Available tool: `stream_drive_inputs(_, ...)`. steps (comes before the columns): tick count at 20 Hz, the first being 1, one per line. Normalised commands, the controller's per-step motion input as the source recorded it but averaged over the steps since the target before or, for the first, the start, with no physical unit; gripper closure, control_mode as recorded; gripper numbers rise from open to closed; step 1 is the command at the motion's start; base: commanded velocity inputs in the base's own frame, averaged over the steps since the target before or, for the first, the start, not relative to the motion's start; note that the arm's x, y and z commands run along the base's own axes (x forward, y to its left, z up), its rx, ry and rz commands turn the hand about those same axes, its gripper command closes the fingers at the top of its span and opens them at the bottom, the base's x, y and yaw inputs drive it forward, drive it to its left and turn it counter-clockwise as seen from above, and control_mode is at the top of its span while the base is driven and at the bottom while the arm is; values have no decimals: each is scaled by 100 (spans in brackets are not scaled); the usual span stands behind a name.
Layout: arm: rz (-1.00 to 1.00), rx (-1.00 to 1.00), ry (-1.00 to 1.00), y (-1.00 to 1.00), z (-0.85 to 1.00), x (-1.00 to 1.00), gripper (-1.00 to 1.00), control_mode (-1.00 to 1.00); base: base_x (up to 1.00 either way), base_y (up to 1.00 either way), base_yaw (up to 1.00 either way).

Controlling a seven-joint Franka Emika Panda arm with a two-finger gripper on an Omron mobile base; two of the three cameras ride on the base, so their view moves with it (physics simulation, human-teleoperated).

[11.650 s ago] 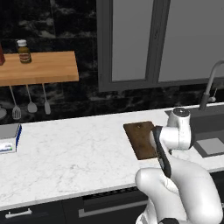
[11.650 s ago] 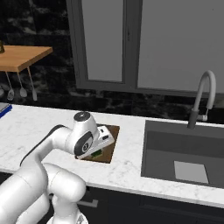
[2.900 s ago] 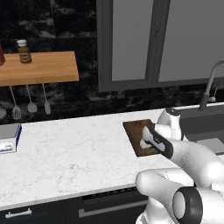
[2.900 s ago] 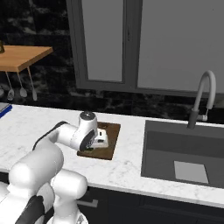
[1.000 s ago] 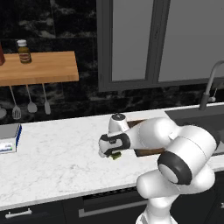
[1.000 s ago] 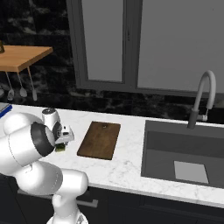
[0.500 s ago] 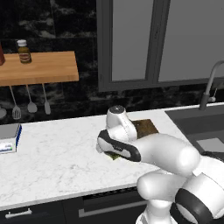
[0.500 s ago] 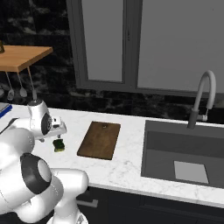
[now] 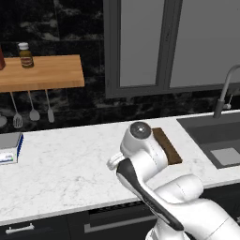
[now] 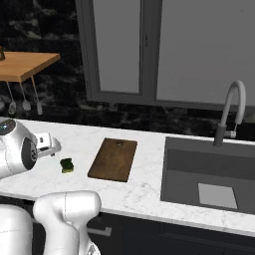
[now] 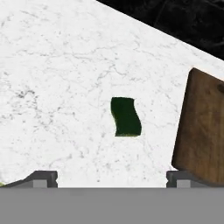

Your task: Pick up the sponge from the counter and clean the cutting board by briefly scrubbing or pressing down on the cutting board. Once finished, release the sponge.

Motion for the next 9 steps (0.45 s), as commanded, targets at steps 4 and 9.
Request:
stream_drive_inputs(4,-1,0,-18,4,84,-52,-100,-100,0,0,0)
stream_drive_inputs(9,-1,0,-6,6,76,-21,-100,-100,0,0,0)
